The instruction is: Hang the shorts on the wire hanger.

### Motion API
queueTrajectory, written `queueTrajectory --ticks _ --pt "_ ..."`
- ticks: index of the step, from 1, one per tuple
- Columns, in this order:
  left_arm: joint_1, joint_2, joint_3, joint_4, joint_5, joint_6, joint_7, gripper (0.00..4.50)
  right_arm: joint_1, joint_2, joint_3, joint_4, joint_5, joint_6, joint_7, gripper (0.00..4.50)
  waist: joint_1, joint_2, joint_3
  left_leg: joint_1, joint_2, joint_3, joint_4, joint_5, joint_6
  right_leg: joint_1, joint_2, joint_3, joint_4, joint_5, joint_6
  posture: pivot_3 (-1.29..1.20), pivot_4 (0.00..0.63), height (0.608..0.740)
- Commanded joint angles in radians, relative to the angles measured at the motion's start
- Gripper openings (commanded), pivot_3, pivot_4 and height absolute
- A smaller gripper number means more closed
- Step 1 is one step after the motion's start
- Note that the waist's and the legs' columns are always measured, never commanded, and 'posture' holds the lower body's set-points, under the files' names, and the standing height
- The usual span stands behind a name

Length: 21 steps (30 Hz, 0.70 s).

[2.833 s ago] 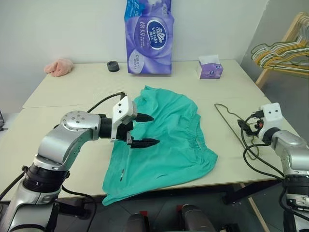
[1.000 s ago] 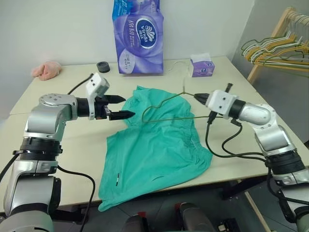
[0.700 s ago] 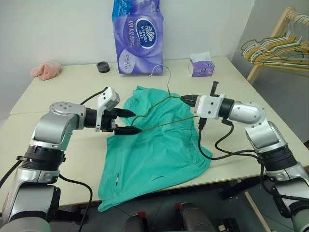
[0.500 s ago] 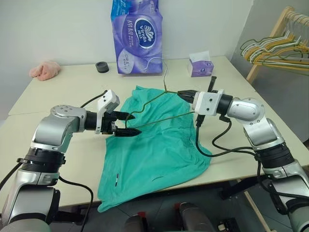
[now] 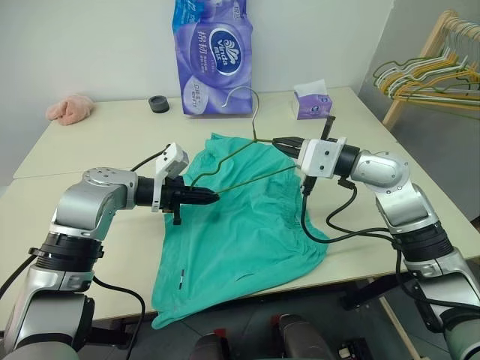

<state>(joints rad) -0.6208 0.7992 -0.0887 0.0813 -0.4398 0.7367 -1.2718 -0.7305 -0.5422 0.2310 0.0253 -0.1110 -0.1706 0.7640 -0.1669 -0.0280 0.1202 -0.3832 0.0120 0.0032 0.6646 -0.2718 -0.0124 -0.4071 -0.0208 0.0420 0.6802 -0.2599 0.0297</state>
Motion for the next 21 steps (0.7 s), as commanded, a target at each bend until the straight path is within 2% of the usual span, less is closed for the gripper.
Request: queueTrajectory --ticks 1,4,7,10,15,17,21 --pt "-0.004 -0.006 0.023 -0.031 -0.021 0.002 0.008 0.01 0.000 -0.003 -0.019 -0.068 0.050 0.028 0.037 0.00 0.000 0.000 0.000 0.000 0.000 0.000 0.000 0.000 0.000 0.000 0.000 0.000 0.000 0.000 0.000 -0.18 0.086 0.740" --pt "-0.004 -0.011 0.025 -0.028 -0.018 -0.002 0.020 0.01 0.029 -0.029 -0.012 -0.091 0.059 0.025 0.082 0.00 0.000 0.000 0.000 0.000 0.000 0.000 0.000 0.000 0.000 0.000 0.000 0.000 0.000 0.000 0.000 -0.18 0.084 0.740" --pt "0.003 -0.011 0.021 -0.028 0.001 -0.026 0.034 0.00 0.049 -0.060 -0.015 -0.112 0.070 0.045 0.122 0.74 0.001 0.000 0.000 0.000 0.000 0.000 0.000 0.000 0.000 0.000 0.000 0.000 0.000 0.000 0.000 -0.17 0.084 0.740" --pt "0.014 -0.003 0.014 -0.038 0.037 -0.085 0.047 0.00 0.069 -0.132 -0.057 -0.141 0.107 0.143 0.184 1.80 0.002 0.000 0.000 0.000 0.000 0.000 0.000 0.000 0.000 0.000 0.000 0.000 0.000 0.000 0.000 -0.17 0.089 0.740" --pt "0.054 0.052 -0.028 -0.110 0.080 -0.166 -0.013 0.00 0.085 -0.261 -0.150 -0.200 0.259 0.494 0.284 3.50 0.004 0.000 0.000 0.000 0.000 0.000 0.000 0.000 0.000 0.000 -0.001 0.000 0.000 0.000 0.000 -0.18 0.092 0.740" --pt "0.070 0.078 -0.051 -0.137 0.097 -0.201 -0.048 0.00 0.103 -0.311 -0.144 -0.221 0.275 0.559 0.326 3.50 0.004 0.000 0.000 0.000 0.000 0.000 -0.001 0.000 0.000 0.000 -0.001 0.000 -0.001 0.000 0.000 -0.19 0.092 0.740" --pt "0.062 0.084 -0.064 -0.165 0.088 -0.208 -0.079 0.00 0.137 -0.340 -0.092 -0.259 0.276 0.611 0.366 3.50 0.001 0.000 0.000 0.001 0.000 0.000 0.000 0.000 0.000 0.000 0.000 0.000 0.000 -0.002 0.002 -0.19 0.091 0.740"
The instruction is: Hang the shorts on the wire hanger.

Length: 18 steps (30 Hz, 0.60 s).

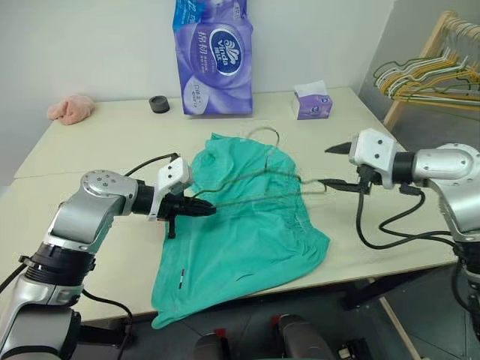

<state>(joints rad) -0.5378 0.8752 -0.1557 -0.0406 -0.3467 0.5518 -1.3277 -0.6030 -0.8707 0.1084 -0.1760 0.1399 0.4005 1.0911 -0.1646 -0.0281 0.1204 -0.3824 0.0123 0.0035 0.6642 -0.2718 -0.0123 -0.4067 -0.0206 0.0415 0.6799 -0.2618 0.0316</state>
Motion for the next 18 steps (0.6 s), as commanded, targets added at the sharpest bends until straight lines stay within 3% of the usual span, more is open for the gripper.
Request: queueTrajectory --ticks 1,8,18 --pt "-0.028 0.006 0.001 -0.043 -0.003 -0.026 -0.024 0.00 0.019 -0.016 0.045 -0.073 0.031 0.057 0.058 3.50 -0.002 0.000 0.000 0.000 0.000 0.000 0.000 0.000 0.000 0.000 0.000 0.000 0.000 -0.001 0.002 -0.20 0.091 0.740" --pt "-0.051 -0.005 -0.011 -0.038 0.013 -0.034 -0.038 0.00 0.000 -0.016 0.161 -0.100 0.019 0.134 0.149 3.50 -0.003 0.000 0.000 0.000 0.000 0.000 0.000 0.000 0.000 0.000 0.000 0.000 0.000 -0.001 0.002 -0.19 0.092 0.740" --pt "-0.016 0.004 0.000 -0.060 0.023 -0.037 -0.025 0.00 -0.043 -0.132 0.054 0.126 -0.009 0.001 0.166 3.50 0.003 0.000 0.001 0.000 0.000 0.000 0.000 0.000 0.000 0.000 0.000 0.000 -0.001 -0.001 0.002 -0.18 0.096 0.740"
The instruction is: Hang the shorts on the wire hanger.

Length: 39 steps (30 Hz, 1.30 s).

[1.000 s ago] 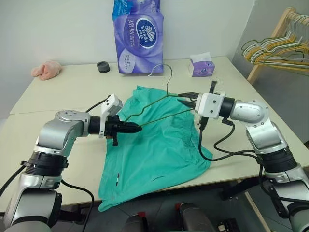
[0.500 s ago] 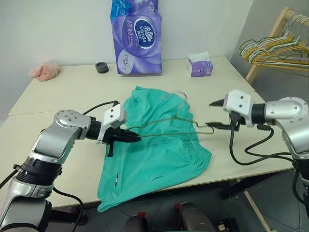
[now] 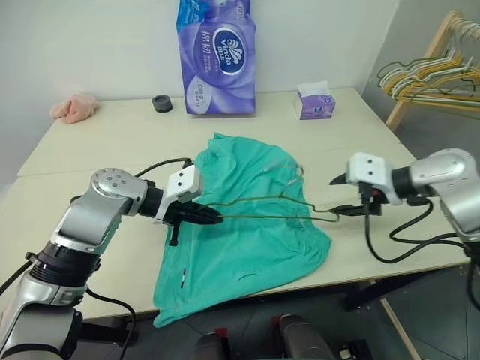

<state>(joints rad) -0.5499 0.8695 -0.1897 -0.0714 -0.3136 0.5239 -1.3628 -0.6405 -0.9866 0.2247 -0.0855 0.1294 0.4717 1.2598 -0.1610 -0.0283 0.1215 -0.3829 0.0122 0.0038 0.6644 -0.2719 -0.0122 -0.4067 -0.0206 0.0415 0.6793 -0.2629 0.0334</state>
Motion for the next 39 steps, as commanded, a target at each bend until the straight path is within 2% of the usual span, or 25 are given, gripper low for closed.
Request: queueTrajectory --ticks 1,4,5,6,11,17,25,28,29,39 --pt "-0.002 0.010 0.033 -0.029 -0.010 -0.009 0.012 0.00 -0.005 -0.019 -0.076 0.049 0.010 -0.074 0.001 3.50 -0.002 0.000 0.000 0.000 0.000 0.000 0.000 0.000 0.000 0.000 0.000 0.000 0.000 0.000 0.000 -0.18 0.096 0.740" --pt "-0.005 0.009 0.032 -0.026 -0.009 -0.011 0.012 0.00 0.027 -0.029 -0.097 0.014 0.063 -0.039 0.042 4.05 -0.003 0.001 0.000 0.000 0.000 0.000 0.000 0.000 0.000 0.000 0.000 0.000 0.000 0.000 0.000 -0.19 0.096 0.740" --pt "-0.009 0.007 0.030 -0.022 -0.008 -0.013 0.013 0.00 0.049 -0.033 -0.101 -0.024 0.091 -0.006 0.058 4.37 -0.003 0.001 0.000 0.000 0.000 0.000 0.000 0.000 0.000 0.000 0.000 0.000 0.000 0.000 0.000 -0.19 0.096 0.740" --pt "-0.012 0.006 0.028 -0.020 -0.006 -0.014 0.013 0.00 0.067 -0.034 -0.104 -0.055 0.108 0.025 0.060 4.44 -0.003 0.001 0.000 0.000 0.001 0.000 0.000 0.000 0.000 0.000 0.001 0.000 0.000 0.000 0.000 -0.19 0.096 0.740" --pt "-0.015 0.004 0.022 -0.014 0.000 -0.025 0.015 0.00 0.123 -0.042 -0.118 -0.137 0.162 0.156 0.038 4.44 -0.004 0.001 0.000 0.000 0.000 0.000 0.000 0.000 0.000 0.000 0.000 0.000 0.001 0.000 0.000 -0.20 0.097 0.740" --pt "-0.017 -0.005 0.016 -0.022 -0.005 -0.021 0.020 0.00 0.077 0.049 -0.056 -0.168 0.158 0.282 -0.066 4.44 -0.006 0.001 0.000 0.000 0.000 0.000 0.000 0.000 0.000 0.000 0.001 0.000 0.001 0.000 0.000 -0.20 0.097 0.740" --pt "-0.030 -0.016 0.008 -0.022 -0.001 -0.021 0.018 0.00 -0.009 0.143 0.073 -0.073 0.080 0.252 -0.092 4.44 -0.004 0.001 0.000 0.000 0.000 0.000 0.000 0.000 0.000 0.000 0.000 0.000 0.000 0.000 0.000 -0.19 0.099 0.740" --pt "-0.028 -0.016 0.009 -0.025 -0.001 -0.018 0.021 0.00 -0.027 0.155 0.087 -0.058 0.072 0.256 -0.088 3.90 -0.003 0.001 0.000 0.000 0.000 0.000 0.000 0.000 0.000 0.000 0.000 0.000 0.000 0.000 0.000 -0.18 0.098 0.740" --pt "-0.028 -0.017 0.010 -0.028 -0.002 -0.015 0.022 0.00 -0.031 0.158 0.090 -0.055 0.072 0.256 -0.085 3.59 -0.003 0.001 0.000 0.000 0.000 0.000 0.000 0.000 0.000 0.000 0.000 0.000 0.000 0.000 0.000 -0.18 0.098 0.740" --pt "-0.009 -0.006 0.009 -0.047 0.003 -0.018 0.025 0.00 -0.036 0.171 0.114 -0.080 0.074 0.278 -0.069 0.03 -0.003 0.001 0.000 0.000 0.000 -0.001 0.000 0.000 0.000 0.000 0.000 0.000 0.001 0.000 0.000 -0.17 0.091 0.740"
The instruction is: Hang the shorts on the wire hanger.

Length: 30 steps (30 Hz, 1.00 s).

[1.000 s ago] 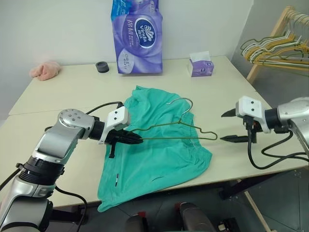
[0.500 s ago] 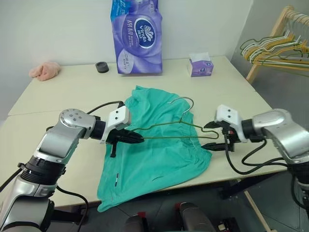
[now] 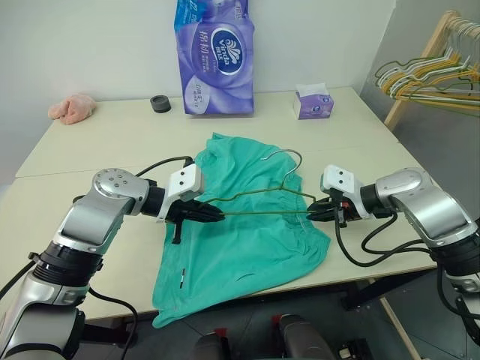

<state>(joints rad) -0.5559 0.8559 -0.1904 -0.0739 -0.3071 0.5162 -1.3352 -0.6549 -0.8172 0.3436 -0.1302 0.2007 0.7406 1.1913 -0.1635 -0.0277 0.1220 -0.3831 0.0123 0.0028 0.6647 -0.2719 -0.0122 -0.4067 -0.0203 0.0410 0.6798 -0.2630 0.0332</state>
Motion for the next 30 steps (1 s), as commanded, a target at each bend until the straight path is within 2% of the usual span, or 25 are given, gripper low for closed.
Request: queueTrajectory --ticks 1,5,10,13,17,20,26,30 --pt "0.000 0.007 0.008 -0.047 -0.003 -0.011 -0.001 0.00 -0.019 0.002 -0.004 -0.039 0.004 0.012 0.000 0.01 0.000 0.000 0.000 0.000 0.000 0.000 0.000 0.000 0.000 0.000 0.000 0.000 0.000 0.000 0.000 -0.17 0.091 0.740" --pt "0.004 -0.006 0.010 -0.037 0.010 -0.020 0.024 0.00 -0.003 0.002 -0.008 -0.052 0.012 0.027 -0.005 0.01 0.000 0.000 0.000 0.000 0.000 0.000 0.000 0.000 0.000 0.000 0.000 0.000 0.000 0.000 0.000 -0.17 0.088 0.740" --pt "0.017 -0.030 0.049 0.018 0.031 -0.050 0.095 1.34 0.048 0.014 -0.089 -0.071 0.076 0.123 -0.050 0.00 0.001 0.000 0.000 0.000 0.000 -0.001 0.000 0.000 0.000 0.000 0.000 0.000 0.000 0.000 0.000 -0.19 0.084 0.740" --pt "0.004 -0.049 0.138 0.088 -0.019 -0.010 0.150 2.22 0.086 0.013 -0.170 -0.078 0.134 0.209 -0.085 0.00 0.000 0.000 0.000 0.000 0.000 -0.001 0.000 0.000 0.000 0.000 0.000 0.000 0.000 0.001 -0.001 -0.20 0.082 0.740" --pt "-0.051 -0.071 0.292 0.255 -0.072 0.036 0.267 2.22 0.144 0.011 -0.299 -0.088 0.196 0.303 -0.155 0.00 -0.001 -0.001 0.000 0.000 0.000 -0.001 0.001 0.000 0.000 0.000 0.000 -0.001 0.001 0.001 -0.001 -0.21 0.078 0.740" --pt "-0.029 -0.066 0.344 0.283 -0.115 0.094 0.267 2.22 0.202 0.002 -0.384 -0.105 0.227 0.352 -0.200 0.00 -0.003 -0.001 -0.001 0.000 0.000 -0.001 0.000 0.000 0.000 0.000 0.000 -0.001 0.000 0.001 -0.001 -0.22 0.074 0.740" --pt "0.098 -0.025 0.325 0.161 -0.199 0.182 0.148 2.22 0.418 -0.101 -0.529 -0.168 0.284 0.408 -0.208 0.00 -0.005 -0.001 -0.001 -0.001 -0.001 0.000 0.000 0.000 0.000 0.000 -0.002 0.000 0.000 0.002 -0.003 -0.25 0.076 0.740" --pt "0.109 -0.008 0.296 0.142 -0.196 0.169 0.098 2.22 0.530 -0.163 -0.548 -0.200 0.314 0.423 -0.192 0.00 -0.005 -0.001 -0.001 0.000 -0.001 0.000 0.000 0.000 0.000 0.000 -0.001 -0.001 0.000 -0.001 0.002 -0.25 0.076 0.740"
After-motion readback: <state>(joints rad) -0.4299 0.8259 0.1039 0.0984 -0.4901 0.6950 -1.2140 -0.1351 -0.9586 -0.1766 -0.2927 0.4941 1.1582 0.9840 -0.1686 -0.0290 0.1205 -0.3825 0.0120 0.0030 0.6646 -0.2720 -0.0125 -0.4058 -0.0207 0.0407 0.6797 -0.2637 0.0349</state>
